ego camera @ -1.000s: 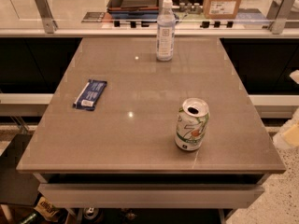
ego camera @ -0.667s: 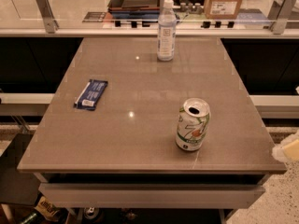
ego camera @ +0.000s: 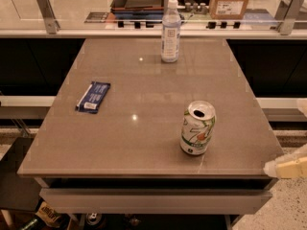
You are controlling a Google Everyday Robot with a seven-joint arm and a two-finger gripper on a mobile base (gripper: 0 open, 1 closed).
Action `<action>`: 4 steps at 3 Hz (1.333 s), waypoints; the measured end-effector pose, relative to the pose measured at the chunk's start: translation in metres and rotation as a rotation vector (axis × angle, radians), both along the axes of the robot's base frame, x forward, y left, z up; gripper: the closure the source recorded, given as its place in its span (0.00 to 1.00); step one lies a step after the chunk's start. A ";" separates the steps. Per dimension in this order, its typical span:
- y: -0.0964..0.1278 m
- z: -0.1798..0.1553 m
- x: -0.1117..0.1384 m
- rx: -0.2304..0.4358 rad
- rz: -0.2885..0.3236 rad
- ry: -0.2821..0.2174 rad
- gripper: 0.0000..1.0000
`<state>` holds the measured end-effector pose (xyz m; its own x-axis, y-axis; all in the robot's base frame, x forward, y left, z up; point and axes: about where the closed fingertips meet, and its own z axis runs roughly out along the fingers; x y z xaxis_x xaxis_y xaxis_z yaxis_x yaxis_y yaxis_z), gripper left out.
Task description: Knock 7up can over
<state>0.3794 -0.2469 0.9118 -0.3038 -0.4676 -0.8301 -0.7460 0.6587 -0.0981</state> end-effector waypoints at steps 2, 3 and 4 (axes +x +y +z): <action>0.035 -0.010 -0.002 0.097 0.107 -0.114 0.00; 0.038 -0.010 -0.002 0.094 0.123 -0.123 0.00; 0.044 -0.011 -0.004 0.110 0.142 -0.108 0.00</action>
Offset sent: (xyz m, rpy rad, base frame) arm -0.0038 0.0615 -0.0205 0.1426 -0.1518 0.2348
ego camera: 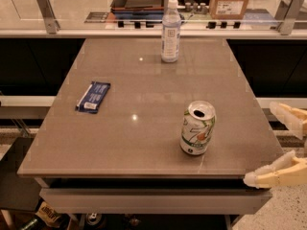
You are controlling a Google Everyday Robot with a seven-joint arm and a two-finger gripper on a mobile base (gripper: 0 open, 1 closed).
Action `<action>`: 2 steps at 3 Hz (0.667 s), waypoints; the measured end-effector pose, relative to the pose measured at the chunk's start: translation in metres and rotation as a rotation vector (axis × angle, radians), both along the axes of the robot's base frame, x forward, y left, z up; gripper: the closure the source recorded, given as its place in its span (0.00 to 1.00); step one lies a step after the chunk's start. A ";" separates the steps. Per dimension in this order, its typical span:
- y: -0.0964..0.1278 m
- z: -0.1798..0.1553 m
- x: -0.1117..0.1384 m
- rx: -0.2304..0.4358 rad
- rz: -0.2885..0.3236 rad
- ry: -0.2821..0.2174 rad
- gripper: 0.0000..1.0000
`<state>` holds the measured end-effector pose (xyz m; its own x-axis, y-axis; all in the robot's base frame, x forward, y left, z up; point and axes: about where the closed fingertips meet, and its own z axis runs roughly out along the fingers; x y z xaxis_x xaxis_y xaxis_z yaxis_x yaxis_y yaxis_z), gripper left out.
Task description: Knock 7up can over
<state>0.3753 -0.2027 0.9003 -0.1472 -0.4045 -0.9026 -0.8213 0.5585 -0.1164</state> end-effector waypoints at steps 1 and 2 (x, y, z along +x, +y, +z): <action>0.015 -0.010 -0.001 0.068 0.016 0.017 0.00; 0.035 -0.016 0.000 0.141 0.071 0.017 0.00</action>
Offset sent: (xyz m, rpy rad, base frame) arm 0.0014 0.0513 -0.0265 0.2325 0.0200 0.1301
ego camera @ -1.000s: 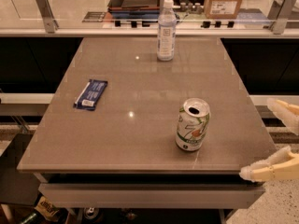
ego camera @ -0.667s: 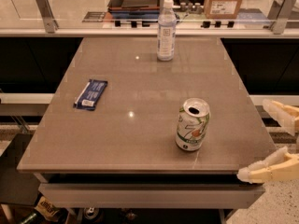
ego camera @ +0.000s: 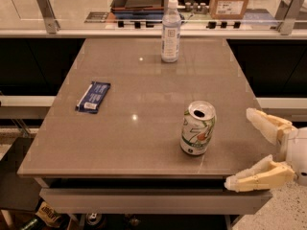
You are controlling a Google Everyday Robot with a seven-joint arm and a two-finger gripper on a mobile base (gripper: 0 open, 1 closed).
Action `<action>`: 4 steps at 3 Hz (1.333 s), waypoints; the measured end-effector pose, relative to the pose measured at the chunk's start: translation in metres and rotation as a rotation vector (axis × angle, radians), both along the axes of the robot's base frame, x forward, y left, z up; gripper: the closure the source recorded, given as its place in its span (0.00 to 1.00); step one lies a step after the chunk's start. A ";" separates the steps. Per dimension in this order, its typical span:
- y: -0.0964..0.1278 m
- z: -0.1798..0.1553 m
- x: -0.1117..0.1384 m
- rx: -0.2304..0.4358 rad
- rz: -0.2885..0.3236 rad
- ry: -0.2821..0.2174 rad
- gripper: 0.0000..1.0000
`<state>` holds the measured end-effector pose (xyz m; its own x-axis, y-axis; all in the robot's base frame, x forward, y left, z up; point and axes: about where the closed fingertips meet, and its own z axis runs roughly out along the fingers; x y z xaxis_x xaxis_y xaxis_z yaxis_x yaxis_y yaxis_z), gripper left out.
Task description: Knock 7up can over
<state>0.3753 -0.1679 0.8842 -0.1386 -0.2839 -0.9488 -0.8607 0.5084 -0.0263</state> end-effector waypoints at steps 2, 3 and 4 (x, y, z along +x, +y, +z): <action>0.025 -0.022 0.008 0.063 0.086 -0.038 0.00; 0.038 -0.030 0.018 0.083 0.102 -0.056 0.00; 0.051 -0.035 0.031 0.100 0.107 -0.059 0.00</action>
Offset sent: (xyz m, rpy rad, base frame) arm 0.0159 0.0331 -0.0402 0.0956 -0.0682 0.1255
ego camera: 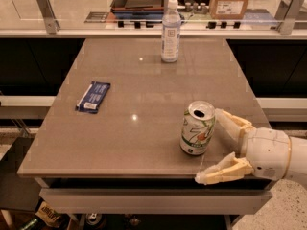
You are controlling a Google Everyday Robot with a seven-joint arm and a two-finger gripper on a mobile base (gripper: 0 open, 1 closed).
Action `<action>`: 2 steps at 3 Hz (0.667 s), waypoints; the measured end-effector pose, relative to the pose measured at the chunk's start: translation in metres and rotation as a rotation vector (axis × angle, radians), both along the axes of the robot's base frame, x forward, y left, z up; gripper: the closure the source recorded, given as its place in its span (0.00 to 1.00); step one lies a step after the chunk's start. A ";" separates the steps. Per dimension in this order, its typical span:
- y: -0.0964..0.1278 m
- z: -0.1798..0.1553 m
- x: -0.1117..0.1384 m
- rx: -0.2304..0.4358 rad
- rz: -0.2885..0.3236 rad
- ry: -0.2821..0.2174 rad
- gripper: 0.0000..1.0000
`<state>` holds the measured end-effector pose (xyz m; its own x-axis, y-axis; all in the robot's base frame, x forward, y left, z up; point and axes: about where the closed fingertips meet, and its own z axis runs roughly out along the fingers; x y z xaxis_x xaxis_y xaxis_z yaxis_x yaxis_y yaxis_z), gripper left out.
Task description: Knock 7up can over
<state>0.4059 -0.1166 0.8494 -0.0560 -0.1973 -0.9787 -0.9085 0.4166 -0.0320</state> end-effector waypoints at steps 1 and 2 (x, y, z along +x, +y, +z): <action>0.013 -0.002 0.011 0.018 0.007 0.003 0.00; 0.026 0.000 0.021 0.037 0.014 0.023 0.18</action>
Offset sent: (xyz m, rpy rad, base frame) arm 0.0351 0.0379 0.0001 0.0655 0.0562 0.0151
